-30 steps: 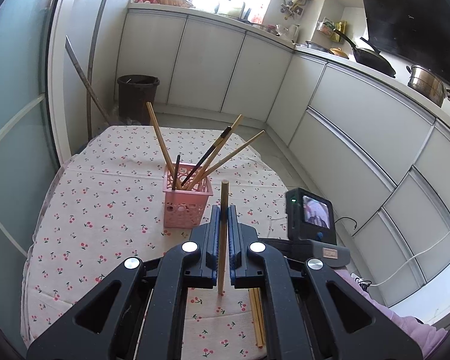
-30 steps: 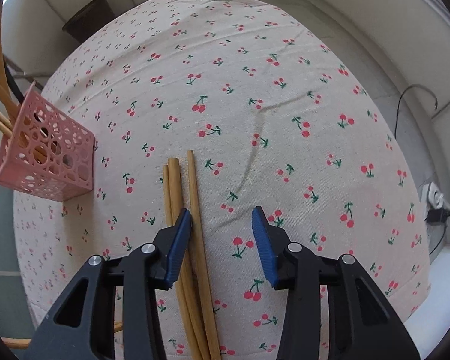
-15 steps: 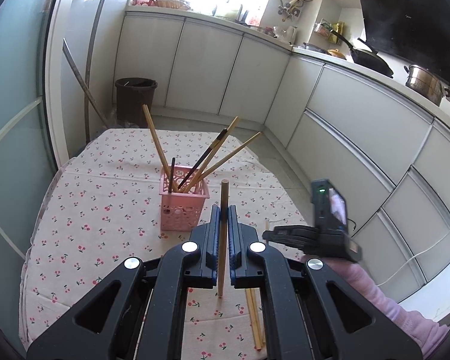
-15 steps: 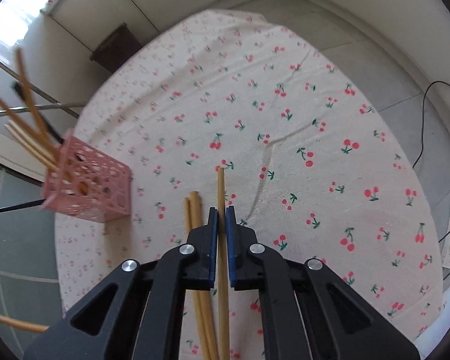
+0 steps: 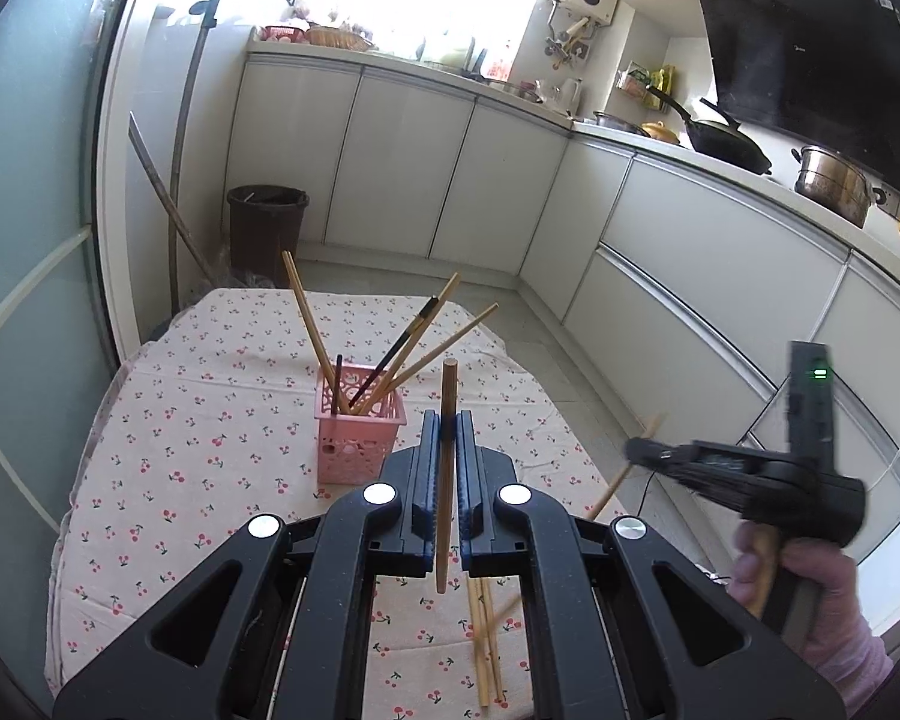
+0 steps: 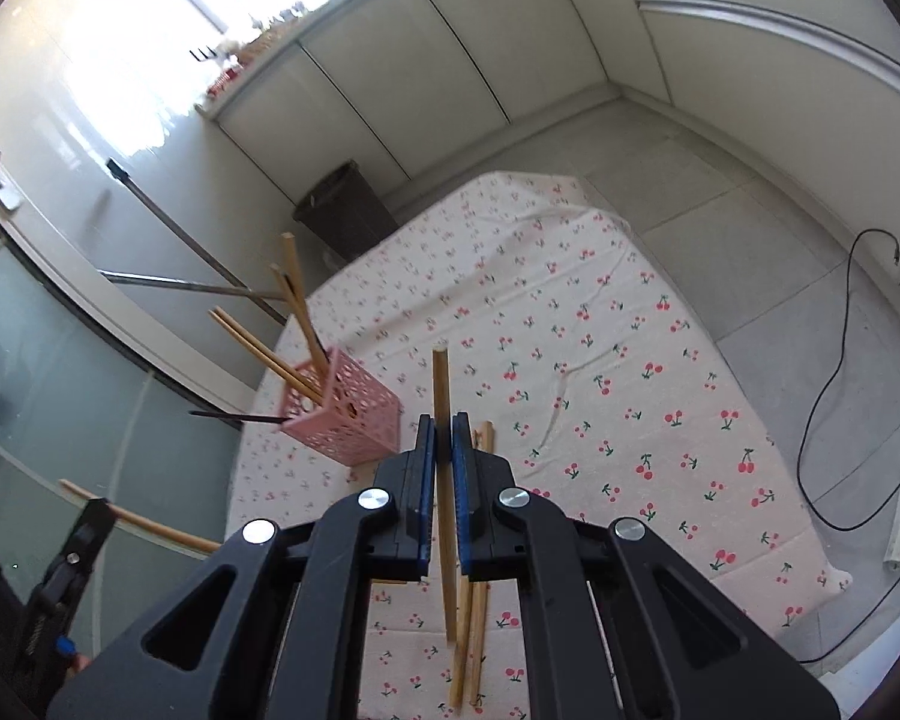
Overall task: Organize utensils
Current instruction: 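Carry both held chopsticks upright over the pink basket with both grippers, then lower the chopsticks into the pink basket and open both grippers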
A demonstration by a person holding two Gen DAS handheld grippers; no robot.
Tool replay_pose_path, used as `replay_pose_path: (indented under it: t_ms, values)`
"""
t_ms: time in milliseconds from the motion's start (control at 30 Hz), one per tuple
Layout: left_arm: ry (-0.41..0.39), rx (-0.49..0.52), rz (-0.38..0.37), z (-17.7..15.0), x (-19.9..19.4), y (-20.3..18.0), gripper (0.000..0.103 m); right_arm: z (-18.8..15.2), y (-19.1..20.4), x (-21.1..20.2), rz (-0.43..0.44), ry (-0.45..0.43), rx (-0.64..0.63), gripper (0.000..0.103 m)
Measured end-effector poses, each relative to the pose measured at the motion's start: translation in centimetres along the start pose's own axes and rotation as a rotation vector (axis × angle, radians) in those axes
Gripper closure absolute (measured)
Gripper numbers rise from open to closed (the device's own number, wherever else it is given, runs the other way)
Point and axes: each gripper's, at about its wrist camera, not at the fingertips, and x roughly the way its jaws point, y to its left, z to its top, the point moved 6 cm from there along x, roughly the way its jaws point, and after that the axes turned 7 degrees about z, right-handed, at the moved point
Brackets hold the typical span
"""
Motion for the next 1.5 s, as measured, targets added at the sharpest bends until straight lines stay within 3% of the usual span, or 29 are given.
replay_pose_path:
  t_ms: [267, 533, 700, 833, 1033, 1233, 1500]
  values:
    - [-0.067, 0.002, 0.026, 3.1, -1.5, 0.0, 0.099, 3.5, 2.2, -4.5, 0.063, -0.119, -0.001, 0.097]
    - [-0.198, -0.056, 0.044, 10.6, -3.4, 0.5, 0.099, 9.7, 6.5, -7.7, 0.15, -0.241, -0.038, 0.097]
    - [-0.259, -0.083, 0.09, 13.8, -2.5, 1.2, 0.099, 12.2, 8.7, -7.8, 0.195, -0.282, -0.068, 0.097]
    - [-0.253, -0.097, 0.113, 14.9, 0.2, 2.0, 0.099, 13.0, 9.7, -6.4, 0.203, -0.28, -0.085, 0.097]
    - [-0.172, -0.13, 0.168, 13.9, 4.7, 3.7, 0.094, 13.0, 10.6, -2.9, 0.195, -0.234, -0.088, 0.097]
    - [-0.196, -0.201, 0.173, 14.5, 2.6, 6.0, 0.083, 12.5, 12.0, -1.0, 0.18, -0.219, -0.12, 0.097]
    - [-0.161, -0.252, 0.166, 14.2, 2.8, 7.4, 0.08, 11.5, 12.9, 1.8, 0.132, -0.208, -0.144, 0.097]
